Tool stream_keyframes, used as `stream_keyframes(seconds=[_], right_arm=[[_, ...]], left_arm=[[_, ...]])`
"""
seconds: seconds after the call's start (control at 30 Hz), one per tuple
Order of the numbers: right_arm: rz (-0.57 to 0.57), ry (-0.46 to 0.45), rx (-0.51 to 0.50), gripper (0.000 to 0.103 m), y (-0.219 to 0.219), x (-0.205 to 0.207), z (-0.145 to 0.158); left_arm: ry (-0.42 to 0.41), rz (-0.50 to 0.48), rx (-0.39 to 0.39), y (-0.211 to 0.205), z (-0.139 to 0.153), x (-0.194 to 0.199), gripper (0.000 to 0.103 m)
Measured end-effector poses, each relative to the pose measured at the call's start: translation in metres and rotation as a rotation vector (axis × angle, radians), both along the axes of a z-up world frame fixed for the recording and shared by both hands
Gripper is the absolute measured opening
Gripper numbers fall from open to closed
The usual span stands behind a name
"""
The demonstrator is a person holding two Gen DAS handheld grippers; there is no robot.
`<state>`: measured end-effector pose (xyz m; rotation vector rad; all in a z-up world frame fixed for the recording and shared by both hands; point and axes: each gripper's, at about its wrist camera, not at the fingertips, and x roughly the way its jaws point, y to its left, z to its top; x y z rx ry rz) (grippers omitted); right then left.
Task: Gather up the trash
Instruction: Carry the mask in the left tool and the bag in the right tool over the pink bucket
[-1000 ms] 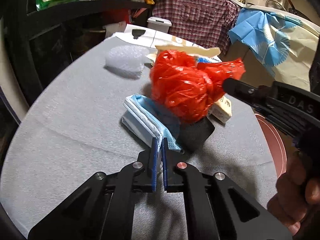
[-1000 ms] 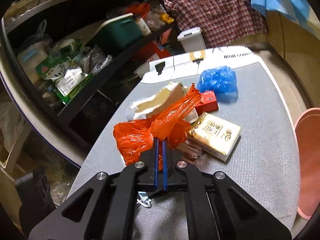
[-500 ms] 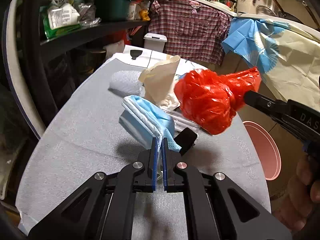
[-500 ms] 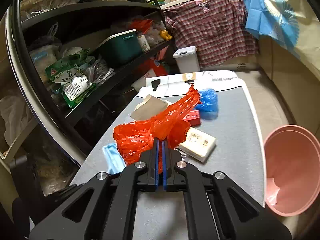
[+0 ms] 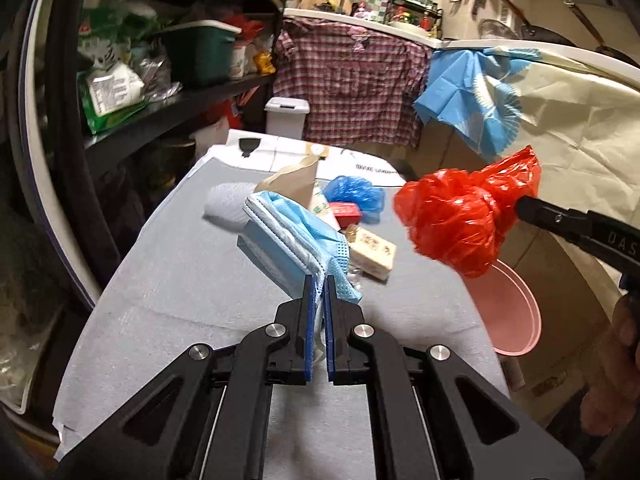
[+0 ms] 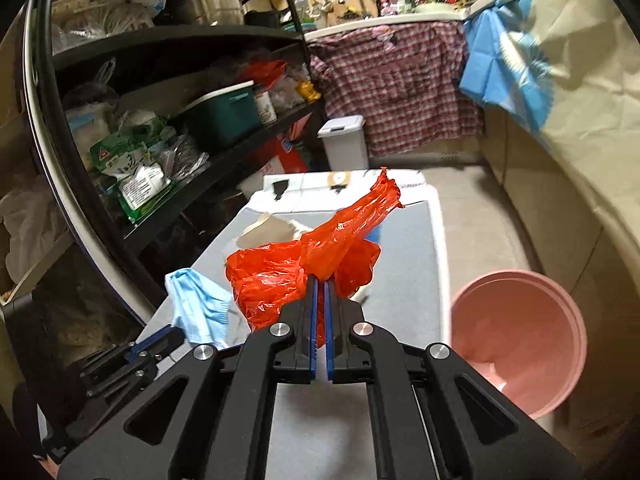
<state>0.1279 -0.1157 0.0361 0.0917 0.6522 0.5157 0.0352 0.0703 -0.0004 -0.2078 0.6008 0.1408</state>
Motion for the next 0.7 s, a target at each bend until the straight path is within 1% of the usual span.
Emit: stream_keyframes(seconds=[0.2,0.37,0.53,0.7], right_arm=[[-0.074,-0.019,-0.002,0.003,-0.043,-0.005,0.01],[-0.115,-0.052,-0.026,0.003,-0.067,-0.011,0.015],[-0.17,-0.068,-0.03,0.003,-0.095,-0.012,0.014],[-0.255,-0.069,-0.023,0.003,-0.125,-0.009,0.007]], left_arm=[[0.002,-0.039,0.022,-0.018,0.009,-0.004,0.004],[-0.003,-0.067,0.032,-0.032,0.019,-0.006,0.004],[0.008,-0.113,0.042,-0.047,0.025,-0.004,0.004],[0.006,-0.164,0.058,-0.066,0.029,0.002,0.004]])
